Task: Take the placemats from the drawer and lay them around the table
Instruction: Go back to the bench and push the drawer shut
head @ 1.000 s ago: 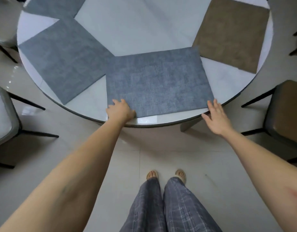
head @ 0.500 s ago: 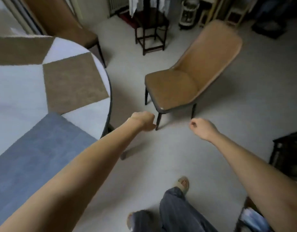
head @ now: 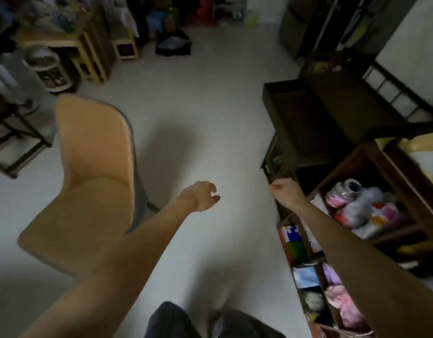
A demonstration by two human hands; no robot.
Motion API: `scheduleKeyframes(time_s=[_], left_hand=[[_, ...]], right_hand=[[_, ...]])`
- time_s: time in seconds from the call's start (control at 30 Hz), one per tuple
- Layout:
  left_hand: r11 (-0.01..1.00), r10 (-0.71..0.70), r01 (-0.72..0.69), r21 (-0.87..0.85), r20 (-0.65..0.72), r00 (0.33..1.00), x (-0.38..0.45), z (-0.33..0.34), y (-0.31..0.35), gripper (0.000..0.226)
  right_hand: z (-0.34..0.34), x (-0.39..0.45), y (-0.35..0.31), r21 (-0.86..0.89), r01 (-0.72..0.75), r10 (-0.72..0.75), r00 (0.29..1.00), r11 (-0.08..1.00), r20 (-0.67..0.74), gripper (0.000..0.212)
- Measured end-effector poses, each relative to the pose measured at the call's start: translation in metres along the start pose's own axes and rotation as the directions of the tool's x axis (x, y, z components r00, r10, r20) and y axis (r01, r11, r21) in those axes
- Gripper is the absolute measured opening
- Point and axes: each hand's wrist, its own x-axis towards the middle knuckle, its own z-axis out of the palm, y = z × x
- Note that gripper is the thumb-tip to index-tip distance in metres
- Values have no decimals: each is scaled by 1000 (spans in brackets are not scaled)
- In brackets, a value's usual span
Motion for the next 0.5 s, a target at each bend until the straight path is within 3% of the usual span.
scheduleKeyframes(time_s=[0.07, 0.13, 0.2, 0.27, 0.33, 0.4, 0.5], left_hand=[[998, 44, -44, -49, 9, 999, 48, -15, 20, 43], [988, 87, -81, -132, 41, 995, 93, -29, 35, 43], [976, 126, -105, -189, 101, 987, 136, -43, 46, 43], [968, 173, -145, -206, 127, 977, 180, -62, 54, 44], [955, 214, -176, -238, 146, 966, 222, -83, 61, 47], [941, 233, -171, -293, 192, 953, 261, -109, 68, 48], [903, 251, -149, -403, 213, 944, 313, -147, 85, 16]], right_hand=[[-12, 29, 10, 304, -157, 170, 985, 940, -18, 30], [-21, 54, 12, 568, -306, 300, 948, 764, 107, 41], [-28, 77, 6, 723, -408, 346, 906, 558, 244, 47], [-27, 106, 0, 818, -408, 448, 869, 405, 211, 42], [-22, 134, -7, 866, -343, 572, 816, 364, 83, 36], [-19, 159, -21, 899, -322, 634, 770, 296, 67, 37], [-23, 192, -43, 955, -258, 691, 717, 149, 86, 34]])
